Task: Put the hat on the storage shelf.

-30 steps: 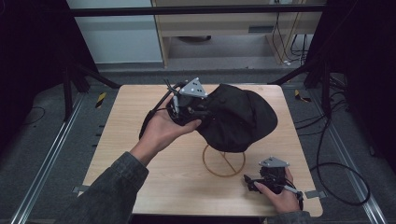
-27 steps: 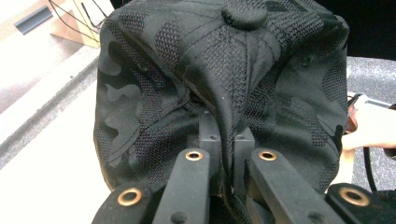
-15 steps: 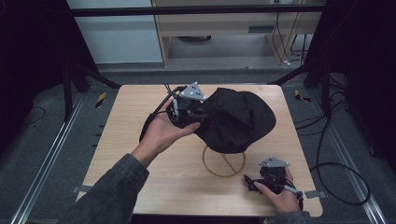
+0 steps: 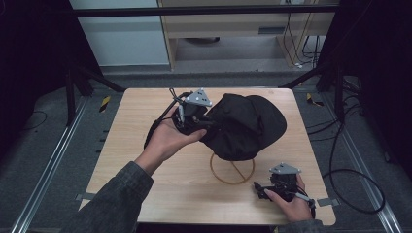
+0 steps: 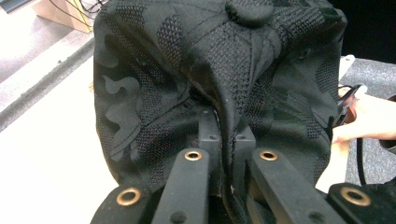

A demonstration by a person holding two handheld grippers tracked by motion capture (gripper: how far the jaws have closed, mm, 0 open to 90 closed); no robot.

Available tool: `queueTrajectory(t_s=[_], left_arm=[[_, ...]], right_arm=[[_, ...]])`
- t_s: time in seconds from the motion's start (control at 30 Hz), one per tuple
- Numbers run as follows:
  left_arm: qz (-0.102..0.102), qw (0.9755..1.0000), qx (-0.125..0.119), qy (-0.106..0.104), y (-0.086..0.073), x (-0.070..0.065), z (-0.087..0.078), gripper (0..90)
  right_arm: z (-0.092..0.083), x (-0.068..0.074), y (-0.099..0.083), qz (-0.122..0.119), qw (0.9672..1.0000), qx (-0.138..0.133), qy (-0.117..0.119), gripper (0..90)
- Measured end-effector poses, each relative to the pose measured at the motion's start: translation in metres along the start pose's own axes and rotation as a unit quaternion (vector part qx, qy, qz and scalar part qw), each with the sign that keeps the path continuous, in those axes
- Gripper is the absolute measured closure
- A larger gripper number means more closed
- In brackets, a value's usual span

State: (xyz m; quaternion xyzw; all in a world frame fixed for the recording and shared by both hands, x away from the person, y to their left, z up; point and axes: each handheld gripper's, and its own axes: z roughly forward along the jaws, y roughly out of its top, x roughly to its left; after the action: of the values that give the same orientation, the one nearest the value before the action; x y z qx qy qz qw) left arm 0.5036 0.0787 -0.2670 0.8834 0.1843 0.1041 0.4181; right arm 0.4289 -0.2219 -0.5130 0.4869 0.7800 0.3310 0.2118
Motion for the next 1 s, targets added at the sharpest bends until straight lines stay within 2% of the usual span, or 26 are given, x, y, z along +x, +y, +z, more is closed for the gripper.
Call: queueTrajectory(t_s=[0.03, 0.13, 0.5, 1.0], left_arm=[[0.003, 1.0, 0.006, 0.0, -0.001, 0.0, 0.001, 86.6], [-0.007, 1.0, 0.003, -0.005, -0.006, -0.001, 0.005, 86.3], [-0.015, 0.9999, 0.0, -0.007, -0.016, 0.0, 0.011, 85.2], [-0.024, 0.9996, -0.006, -0.01, -0.024, 0.002, 0.012, 82.2]], right_arm=[[0.0, 0.0, 0.0, 0.0, 1.0, 0.0, 0.0, 0.4], [0.0, 0.0, 0.0, 0.0, 1.0, 0.0, 0.0, 0.4], [0.0, 0.0, 0.0, 0.0, 1.0, 0.0, 0.0, 0.4], [0.0, 0.0, 0.0, 0.002, 1.0, 0.001, 0.0, 0.4]])
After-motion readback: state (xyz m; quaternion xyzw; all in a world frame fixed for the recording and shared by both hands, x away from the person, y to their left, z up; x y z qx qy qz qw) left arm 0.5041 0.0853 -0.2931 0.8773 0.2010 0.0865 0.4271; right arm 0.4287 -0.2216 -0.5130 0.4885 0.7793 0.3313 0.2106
